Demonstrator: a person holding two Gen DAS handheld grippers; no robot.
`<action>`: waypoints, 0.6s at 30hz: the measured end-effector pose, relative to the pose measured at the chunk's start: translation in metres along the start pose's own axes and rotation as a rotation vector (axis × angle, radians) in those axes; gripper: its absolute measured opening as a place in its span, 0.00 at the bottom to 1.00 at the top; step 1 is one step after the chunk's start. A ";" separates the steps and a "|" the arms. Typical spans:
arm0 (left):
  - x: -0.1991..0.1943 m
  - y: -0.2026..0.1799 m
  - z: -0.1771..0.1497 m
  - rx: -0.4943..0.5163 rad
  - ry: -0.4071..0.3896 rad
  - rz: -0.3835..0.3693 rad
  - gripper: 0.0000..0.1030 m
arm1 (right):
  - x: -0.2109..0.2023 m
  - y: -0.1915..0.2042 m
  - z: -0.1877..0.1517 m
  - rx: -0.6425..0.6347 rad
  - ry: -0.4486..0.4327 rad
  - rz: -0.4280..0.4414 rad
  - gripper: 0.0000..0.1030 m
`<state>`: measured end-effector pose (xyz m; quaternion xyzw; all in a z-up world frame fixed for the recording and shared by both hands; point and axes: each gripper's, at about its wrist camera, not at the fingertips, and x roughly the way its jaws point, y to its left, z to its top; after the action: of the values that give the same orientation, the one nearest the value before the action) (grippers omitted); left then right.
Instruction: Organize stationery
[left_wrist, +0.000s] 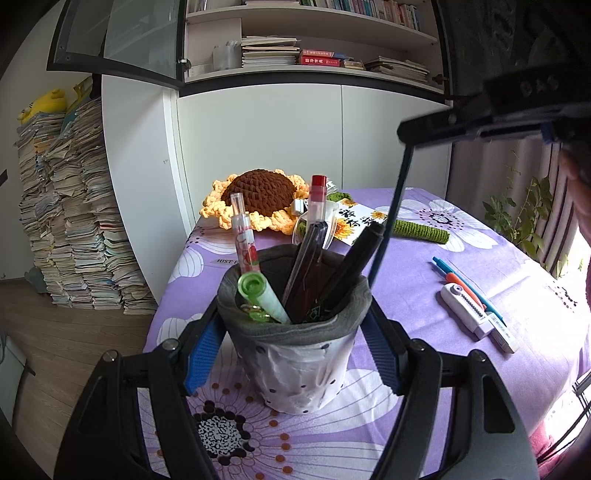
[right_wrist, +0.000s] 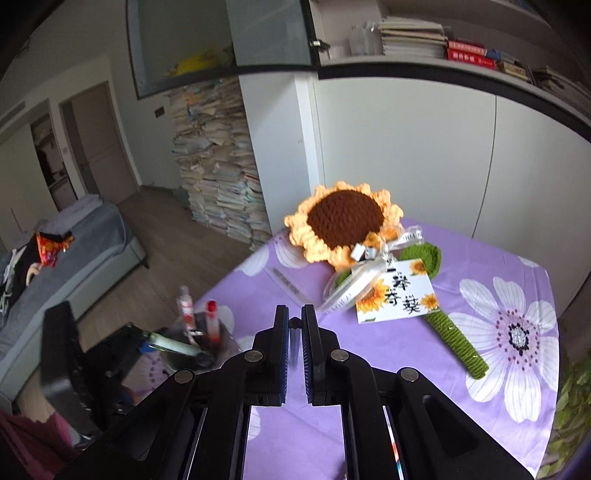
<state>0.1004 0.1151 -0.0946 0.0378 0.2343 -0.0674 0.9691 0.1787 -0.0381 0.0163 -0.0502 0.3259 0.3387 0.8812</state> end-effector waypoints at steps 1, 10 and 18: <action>0.000 0.000 0.000 0.001 -0.001 -0.001 0.68 | -0.005 0.003 0.002 -0.003 -0.016 0.005 0.07; 0.001 0.000 0.000 0.003 -0.003 -0.003 0.68 | -0.072 0.040 0.027 -0.079 -0.221 0.081 0.07; 0.002 -0.002 0.000 0.001 0.001 -0.001 0.68 | -0.067 0.063 0.042 -0.130 -0.214 0.142 0.07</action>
<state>0.1019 0.1131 -0.0956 0.0380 0.2346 -0.0682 0.9689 0.1246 -0.0142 0.0982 -0.0477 0.2103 0.4240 0.8796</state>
